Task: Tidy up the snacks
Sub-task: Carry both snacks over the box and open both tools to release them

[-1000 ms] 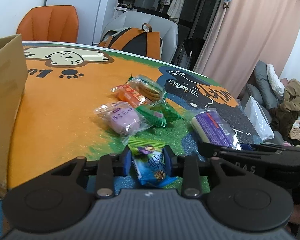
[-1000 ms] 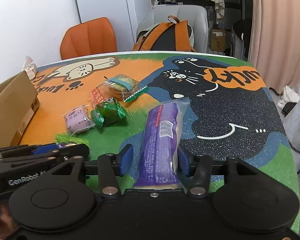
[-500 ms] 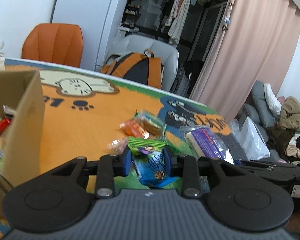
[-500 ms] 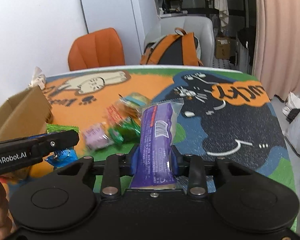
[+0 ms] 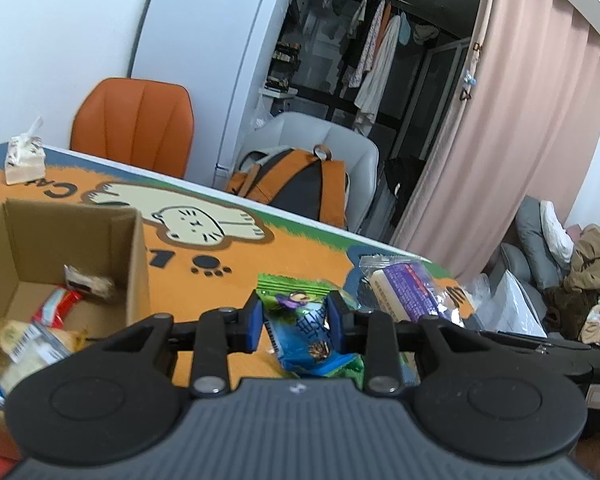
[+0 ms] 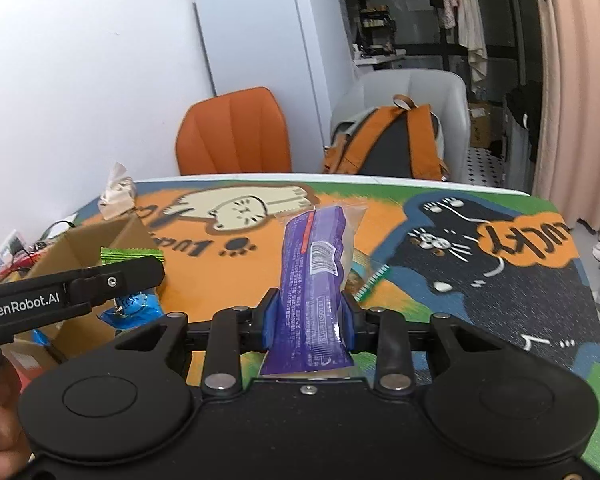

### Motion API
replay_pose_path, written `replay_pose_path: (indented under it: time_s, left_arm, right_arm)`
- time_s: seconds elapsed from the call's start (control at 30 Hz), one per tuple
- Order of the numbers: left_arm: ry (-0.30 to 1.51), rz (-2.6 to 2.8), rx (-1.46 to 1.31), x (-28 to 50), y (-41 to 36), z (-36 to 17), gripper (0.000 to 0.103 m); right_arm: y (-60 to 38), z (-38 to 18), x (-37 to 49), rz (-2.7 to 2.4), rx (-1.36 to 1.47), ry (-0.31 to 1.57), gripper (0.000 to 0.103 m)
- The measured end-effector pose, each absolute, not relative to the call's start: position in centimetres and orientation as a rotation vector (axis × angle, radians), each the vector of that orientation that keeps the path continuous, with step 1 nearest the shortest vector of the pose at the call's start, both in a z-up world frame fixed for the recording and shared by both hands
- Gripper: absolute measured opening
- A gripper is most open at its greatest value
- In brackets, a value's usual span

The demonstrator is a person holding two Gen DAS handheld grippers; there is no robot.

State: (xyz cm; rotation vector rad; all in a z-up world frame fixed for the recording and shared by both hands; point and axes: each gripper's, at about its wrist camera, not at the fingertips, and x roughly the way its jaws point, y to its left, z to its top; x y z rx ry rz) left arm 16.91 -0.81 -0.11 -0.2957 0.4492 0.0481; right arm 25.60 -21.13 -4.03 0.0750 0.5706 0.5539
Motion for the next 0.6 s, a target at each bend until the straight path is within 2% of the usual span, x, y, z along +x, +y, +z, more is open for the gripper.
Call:
replay_pose_path:
  time_s: [0.6]
  left_arm:
    - [0.404,0.128,-0.324,15.4,4.0,1.8,0.032]
  right_arm:
    - [-16.5,-1.5,24.7,0.638,0.064,0.519,0.032]
